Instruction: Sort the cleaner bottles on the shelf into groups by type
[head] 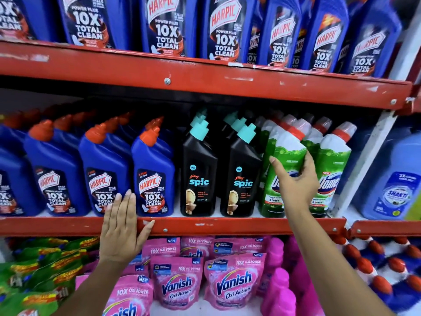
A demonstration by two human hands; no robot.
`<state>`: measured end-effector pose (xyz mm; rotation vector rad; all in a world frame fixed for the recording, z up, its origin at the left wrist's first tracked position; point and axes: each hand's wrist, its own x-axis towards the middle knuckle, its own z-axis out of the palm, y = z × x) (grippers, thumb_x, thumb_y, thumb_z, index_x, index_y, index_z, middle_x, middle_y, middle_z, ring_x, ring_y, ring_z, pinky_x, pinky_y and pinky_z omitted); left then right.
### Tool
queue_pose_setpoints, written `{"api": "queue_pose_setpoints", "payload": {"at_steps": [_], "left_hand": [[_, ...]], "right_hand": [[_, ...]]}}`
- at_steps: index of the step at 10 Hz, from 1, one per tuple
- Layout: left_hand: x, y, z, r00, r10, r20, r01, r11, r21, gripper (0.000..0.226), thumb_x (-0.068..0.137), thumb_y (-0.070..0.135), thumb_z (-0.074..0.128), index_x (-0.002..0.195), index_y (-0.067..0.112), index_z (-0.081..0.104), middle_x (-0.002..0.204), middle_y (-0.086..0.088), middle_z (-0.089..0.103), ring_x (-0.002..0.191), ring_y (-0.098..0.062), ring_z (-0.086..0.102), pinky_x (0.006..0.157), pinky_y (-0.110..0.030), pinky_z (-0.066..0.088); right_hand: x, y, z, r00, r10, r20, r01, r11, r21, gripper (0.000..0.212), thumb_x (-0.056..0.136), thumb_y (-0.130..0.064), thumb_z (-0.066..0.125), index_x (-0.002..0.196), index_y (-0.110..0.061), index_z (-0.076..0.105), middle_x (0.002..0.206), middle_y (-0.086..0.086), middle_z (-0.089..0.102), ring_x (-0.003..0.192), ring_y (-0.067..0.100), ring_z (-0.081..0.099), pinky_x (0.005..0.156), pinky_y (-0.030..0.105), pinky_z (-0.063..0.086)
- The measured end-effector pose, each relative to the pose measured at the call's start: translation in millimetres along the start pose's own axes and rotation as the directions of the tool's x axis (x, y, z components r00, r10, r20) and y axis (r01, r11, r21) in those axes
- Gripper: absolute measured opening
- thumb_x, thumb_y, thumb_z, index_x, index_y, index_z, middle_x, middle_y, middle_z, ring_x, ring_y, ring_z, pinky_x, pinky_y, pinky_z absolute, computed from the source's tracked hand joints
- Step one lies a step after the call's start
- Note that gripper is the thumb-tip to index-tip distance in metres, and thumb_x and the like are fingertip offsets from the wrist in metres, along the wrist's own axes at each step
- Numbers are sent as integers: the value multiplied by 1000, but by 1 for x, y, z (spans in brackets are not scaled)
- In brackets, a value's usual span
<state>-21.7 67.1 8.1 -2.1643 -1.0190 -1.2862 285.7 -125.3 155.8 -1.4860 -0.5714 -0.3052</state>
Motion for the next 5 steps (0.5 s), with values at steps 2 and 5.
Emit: {"api": "queue_pose_setpoints", "payload": {"at_steps": [2,5], "left_hand": [[1,5,-13,997,-13,81,13,1000,-7,81,100,61,14,153,-1,14,161,-16,11,149,-28,7,122,-40,-1],[104,91,-50,975,80,-209,-121,974,-190,65,105,44,22,153,2,13,162,-10,5,150,-25,5,123,-40,3]], "right_hand": [[-10,6,3,992,-20,122,32,994,-100,96,88,-52,68,159,-19,12,160,7,35,144,25,35,120,47,29],[-31,-35,8,849,-527,-29,514,838,-186,64,101,-35,48,154,-6,26,160,19,30,149,32,25,121,48,26]]}}
